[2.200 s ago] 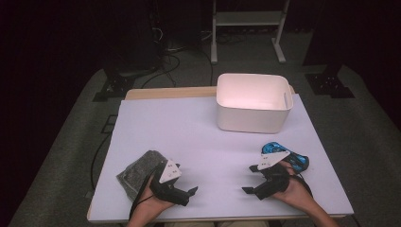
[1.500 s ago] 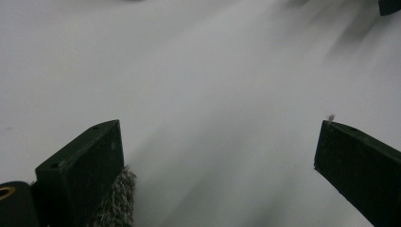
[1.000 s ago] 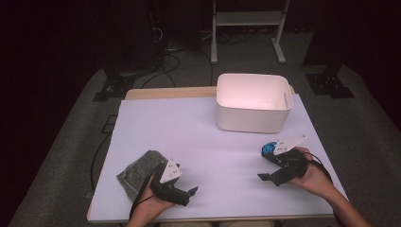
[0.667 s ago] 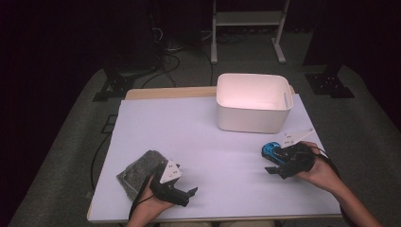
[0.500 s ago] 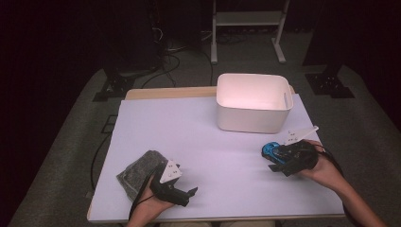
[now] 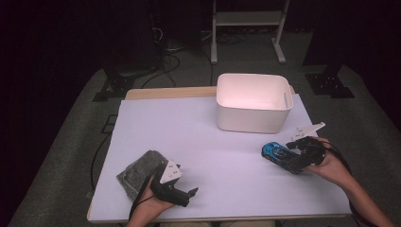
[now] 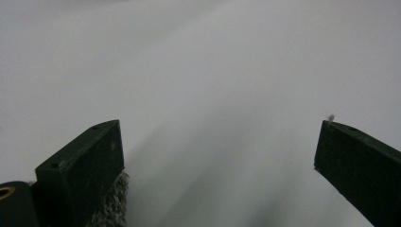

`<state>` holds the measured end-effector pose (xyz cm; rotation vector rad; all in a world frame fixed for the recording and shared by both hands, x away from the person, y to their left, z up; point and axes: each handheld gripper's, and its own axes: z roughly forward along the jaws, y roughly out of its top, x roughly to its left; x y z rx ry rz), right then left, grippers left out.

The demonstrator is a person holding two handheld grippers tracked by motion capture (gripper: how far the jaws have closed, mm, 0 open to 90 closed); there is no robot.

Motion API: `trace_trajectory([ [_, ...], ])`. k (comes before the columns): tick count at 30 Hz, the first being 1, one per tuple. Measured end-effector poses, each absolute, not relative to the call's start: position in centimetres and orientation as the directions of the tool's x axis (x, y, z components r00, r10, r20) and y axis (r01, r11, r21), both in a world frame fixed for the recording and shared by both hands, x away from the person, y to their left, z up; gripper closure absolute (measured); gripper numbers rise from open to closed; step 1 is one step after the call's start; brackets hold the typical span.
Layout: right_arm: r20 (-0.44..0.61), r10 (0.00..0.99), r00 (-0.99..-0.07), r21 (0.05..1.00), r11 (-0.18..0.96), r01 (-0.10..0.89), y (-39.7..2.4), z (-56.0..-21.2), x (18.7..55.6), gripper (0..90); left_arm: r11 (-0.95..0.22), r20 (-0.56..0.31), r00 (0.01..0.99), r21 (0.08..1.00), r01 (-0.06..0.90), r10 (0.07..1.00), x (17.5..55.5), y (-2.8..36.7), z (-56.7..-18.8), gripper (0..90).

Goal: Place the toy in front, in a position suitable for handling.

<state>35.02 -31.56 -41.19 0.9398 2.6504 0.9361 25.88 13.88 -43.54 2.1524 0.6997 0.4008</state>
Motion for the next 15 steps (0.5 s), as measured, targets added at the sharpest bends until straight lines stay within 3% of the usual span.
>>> trace_trajectory([
  [15, 0.044, 0.645, -0.763, 0.585, 0.603, 0.543, -32.5, -42.7, 36.0, 13.0, -0.515, 0.043, 0.799, 0.785, 0.345, 0.599, 25.8, 13.8, -43.6, 1.8],
])
